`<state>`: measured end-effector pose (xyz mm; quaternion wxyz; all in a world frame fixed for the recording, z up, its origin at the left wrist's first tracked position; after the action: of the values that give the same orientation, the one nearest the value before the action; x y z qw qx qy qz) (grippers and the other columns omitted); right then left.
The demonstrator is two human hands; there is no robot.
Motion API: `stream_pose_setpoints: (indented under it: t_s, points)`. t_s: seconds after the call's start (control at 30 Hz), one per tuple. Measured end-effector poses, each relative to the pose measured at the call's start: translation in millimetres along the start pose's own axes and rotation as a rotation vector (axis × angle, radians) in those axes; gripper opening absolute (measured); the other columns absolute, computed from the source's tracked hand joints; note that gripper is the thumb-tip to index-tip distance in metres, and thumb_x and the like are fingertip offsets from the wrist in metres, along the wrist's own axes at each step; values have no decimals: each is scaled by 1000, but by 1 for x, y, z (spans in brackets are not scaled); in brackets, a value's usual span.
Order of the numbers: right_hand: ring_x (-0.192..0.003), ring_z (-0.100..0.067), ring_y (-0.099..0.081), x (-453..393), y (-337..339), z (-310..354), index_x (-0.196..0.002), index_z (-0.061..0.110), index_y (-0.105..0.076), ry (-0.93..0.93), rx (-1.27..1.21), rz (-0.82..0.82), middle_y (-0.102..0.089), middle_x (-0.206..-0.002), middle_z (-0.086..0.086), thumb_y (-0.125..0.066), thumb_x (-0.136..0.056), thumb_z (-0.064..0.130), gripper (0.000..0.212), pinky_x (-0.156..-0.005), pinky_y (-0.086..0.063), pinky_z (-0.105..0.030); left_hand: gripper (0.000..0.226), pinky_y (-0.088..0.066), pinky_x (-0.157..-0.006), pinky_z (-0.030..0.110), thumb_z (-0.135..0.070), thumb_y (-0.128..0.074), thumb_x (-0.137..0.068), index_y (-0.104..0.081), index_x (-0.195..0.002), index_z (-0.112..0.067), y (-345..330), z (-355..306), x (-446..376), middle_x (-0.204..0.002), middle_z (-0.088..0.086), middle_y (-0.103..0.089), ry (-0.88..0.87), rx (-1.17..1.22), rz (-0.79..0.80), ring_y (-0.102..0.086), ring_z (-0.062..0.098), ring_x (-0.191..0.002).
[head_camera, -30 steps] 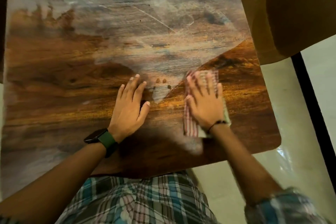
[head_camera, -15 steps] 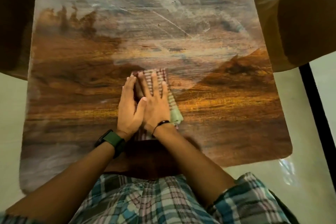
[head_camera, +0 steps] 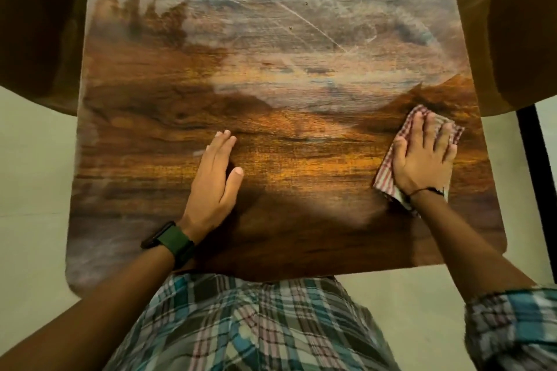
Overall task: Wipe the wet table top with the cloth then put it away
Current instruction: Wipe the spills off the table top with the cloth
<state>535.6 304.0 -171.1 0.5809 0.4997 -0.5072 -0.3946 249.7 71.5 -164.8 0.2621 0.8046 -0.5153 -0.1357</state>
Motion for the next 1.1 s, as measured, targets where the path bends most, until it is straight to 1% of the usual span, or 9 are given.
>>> stream_pose_setpoints:
  t_s: [0.13, 0.27, 0.4, 0.5, 0.6, 0.7, 0.87, 1.0, 1.1]
  points:
    - [-144, -37, 6, 14, -1, 74, -152, 17, -5, 3, -39, 2, 2, -159, -8, -10, -88, 50, 72, -115, 1, -55, 57, -17, -112, 18, -39, -30, -91, -27, -141, -13, 21, 0, 11, -147, -4, -24, 109, 178, -193, -19, 7, -139]
    - [-143, -34, 14, 47, -12, 217, -151, 21, 6, 414, -11, 33, 12, -159, -5, -10, -94, 52, 67, -111, 14, -51, 59, -25, -112, 25, -39, -32, -90, -30, -142, -12, 44, 8, 16, -149, 1, -30, 247, 335, -369, -28, 8, -136]
    - [-143, -36, 16, 87, -22, 340, -151, 22, 4, 743, 16, 90, 10, -159, -3, -19, -99, 49, 63, -111, 11, -55, 55, -28, -111, 33, -32, -32, -92, -30, -142, -10, 59, 22, 14, -147, 5, -34, 334, 358, -496, -33, 11, -133]
    - [-144, -34, 13, 103, -23, 377, -151, 22, 5, 906, 89, 104, 10, -159, -2, -16, -101, 45, 59, -114, 2, -55, 54, -31, -111, 33, -33, -32, -91, -30, -141, -12, 64, 25, 9, -146, 4, -35, 375, 423, -568, -35, 11, -132]
    - [-145, -29, 9, 88, -19, 364, -152, 27, 1, 995, 91, 99, 6, -160, 3, -17, -101, 43, 56, -115, 1, -52, 51, -29, -111, 29, -32, -32, -93, -30, -141, -15, 62, 17, -5, -144, 0, -35, 316, 410, -524, -34, 7, -131]
    - [-146, -26, 7, 37, -7, 305, -151, 31, -1, 814, 11, 70, 3, -159, 6, -18, -100, 45, 55, -115, 3, -52, 50, -20, -111, 22, -32, -31, -99, -23, -144, -12, 53, 6, -24, -152, 4, -24, 283, 247, -383, -23, 9, -136]
    - [-146, -27, 8, -58, 10, 130, -152, 28, -1, 306, -26, -10, 5, -159, 2, -20, -101, 43, 56, -116, 3, -50, 58, -6, -117, 36, -38, -30, -98, -15, -146, -9, 37, 8, -62, -155, 9, -14, 152, -11, -162, -10, 20, -143]
    - [-146, -30, 3, -80, 20, 13, -152, 24, -6, -40, -60, -20, -1, -160, -4, -18, -100, 44, 57, -116, 0, -51, 61, -2, -115, 31, -41, -25, -95, -25, -143, -3, 30, 14, -70, -152, 13, -22, 88, -200, -156, -12, 21, -142]
    - [-145, -33, 4, -79, 23, 6, -152, 20, -7, -172, -77, -37, -1, -160, -6, -16, -99, 45, 60, -116, 2, -50, 69, -3, -116, 32, -47, -23, -90, -26, -142, -3, 26, 9, -67, -151, 12, -25, 43, -188, -168, -13, 20, -142]
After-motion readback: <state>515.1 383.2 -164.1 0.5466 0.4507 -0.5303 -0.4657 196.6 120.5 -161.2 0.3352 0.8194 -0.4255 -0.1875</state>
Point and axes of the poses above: each hand's wrist, its own x-axis away from the middle knuckle, its own y-axis out of the back of the hand, z = x × y, the point moved 6 cm from there along -x, towards the middle knuckle
